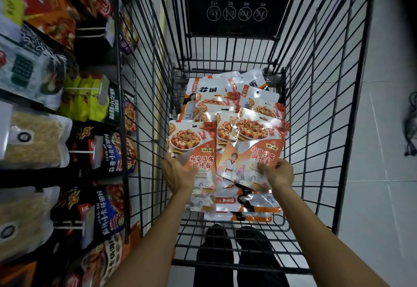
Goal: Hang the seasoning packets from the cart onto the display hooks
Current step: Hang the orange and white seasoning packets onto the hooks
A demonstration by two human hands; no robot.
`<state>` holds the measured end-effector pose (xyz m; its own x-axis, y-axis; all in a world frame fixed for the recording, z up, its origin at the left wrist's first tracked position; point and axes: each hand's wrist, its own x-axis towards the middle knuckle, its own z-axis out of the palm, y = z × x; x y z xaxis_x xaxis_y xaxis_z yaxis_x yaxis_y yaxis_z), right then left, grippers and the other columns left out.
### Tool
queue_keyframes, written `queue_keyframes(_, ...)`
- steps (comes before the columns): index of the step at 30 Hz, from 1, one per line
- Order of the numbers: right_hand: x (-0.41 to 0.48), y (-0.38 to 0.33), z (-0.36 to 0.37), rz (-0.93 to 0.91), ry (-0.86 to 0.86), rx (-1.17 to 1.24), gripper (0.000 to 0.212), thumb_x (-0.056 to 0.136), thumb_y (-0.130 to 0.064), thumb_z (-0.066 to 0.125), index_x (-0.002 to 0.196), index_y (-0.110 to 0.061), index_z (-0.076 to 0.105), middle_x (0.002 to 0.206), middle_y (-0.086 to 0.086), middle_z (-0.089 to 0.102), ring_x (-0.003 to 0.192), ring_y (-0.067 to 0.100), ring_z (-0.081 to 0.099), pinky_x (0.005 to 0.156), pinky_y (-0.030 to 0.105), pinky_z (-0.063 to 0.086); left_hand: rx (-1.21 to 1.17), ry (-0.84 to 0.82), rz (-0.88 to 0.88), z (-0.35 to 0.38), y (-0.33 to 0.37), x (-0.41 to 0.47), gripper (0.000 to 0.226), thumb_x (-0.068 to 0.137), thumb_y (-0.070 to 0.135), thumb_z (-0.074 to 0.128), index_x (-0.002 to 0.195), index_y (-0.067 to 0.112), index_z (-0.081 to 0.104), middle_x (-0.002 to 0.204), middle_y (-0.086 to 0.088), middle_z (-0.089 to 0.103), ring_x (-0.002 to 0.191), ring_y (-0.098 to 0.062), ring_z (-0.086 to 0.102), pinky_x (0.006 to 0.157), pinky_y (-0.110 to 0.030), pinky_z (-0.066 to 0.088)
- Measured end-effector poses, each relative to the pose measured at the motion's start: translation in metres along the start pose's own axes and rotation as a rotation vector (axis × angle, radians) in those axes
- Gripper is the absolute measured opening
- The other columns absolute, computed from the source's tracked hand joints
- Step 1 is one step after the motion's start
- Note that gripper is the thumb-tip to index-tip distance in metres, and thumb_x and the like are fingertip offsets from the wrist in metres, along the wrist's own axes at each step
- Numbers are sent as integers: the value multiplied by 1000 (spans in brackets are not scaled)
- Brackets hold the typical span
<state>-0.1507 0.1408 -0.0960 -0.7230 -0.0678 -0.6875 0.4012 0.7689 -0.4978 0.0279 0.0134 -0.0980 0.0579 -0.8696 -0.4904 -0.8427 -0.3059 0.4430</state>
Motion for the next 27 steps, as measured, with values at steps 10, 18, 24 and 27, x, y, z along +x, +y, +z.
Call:
queue_keyframes(10,-12,-3,-9,8,-50,112,22,82,-14,75,101,-5,67,104,15,71,78,24,64,66,30,51,-26,0,-76,-8,0,-16,48,81,20,73,119,-3,54,122,-22,55,113,-35,50,73,-32,39)
queue_keyframes(18,-11,1,-11,48,-106,143,24,83,-14,73,105,-6,64,107,15,69,92,34,68,82,50,57,10,-174,-151,12,-5,-19,86,84,30,70,150,7,19,155,-17,19,141,-37,21,110,-50,33)
queue_keyframes(24,-4,3,-20,-2,-40,85,19,84,-14,72,100,-7,65,110,17,69,92,32,67,85,48,55,-72,-138,-101,20,-5,-19,73,76,30,78,136,8,43,147,-16,33,135,-36,32,106,-50,37)
queue_keyframes(27,-1,4,-22,-39,5,15,23,83,-14,72,103,-4,67,108,17,70,83,27,63,76,37,52,-22,-123,-103,16,-11,-11,87,72,32,81,141,6,36,143,-17,32,132,-35,34,103,-49,40)
